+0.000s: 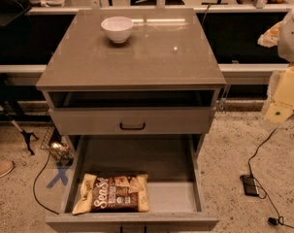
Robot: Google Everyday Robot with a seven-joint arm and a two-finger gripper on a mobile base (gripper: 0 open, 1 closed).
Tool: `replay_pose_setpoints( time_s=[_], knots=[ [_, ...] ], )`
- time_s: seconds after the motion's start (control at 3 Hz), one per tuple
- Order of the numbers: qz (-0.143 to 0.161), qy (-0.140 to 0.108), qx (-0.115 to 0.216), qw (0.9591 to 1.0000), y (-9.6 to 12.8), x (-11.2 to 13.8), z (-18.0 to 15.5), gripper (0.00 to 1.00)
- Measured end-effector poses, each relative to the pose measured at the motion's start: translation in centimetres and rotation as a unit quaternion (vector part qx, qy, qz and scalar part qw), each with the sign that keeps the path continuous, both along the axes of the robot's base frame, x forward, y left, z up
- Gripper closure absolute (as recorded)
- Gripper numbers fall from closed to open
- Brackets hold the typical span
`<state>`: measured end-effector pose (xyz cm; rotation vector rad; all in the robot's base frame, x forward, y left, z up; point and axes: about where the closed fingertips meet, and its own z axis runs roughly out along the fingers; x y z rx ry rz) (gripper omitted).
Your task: Pick brown chip bag from middle drawer and place on counter
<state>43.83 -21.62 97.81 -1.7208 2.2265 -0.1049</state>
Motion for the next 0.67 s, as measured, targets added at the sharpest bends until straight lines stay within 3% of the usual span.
replay_pose_setpoints(
  time_s=[0.33, 0.67],
  knots=[
    [0.000, 0.000, 0.000, 1.0000, 0.0, 0.0, 0.0, 0.00],
    [0.002, 0.029, 0.054, 0.9981, 2.0, 0.3, -3.8, 0.00]
  ],
)
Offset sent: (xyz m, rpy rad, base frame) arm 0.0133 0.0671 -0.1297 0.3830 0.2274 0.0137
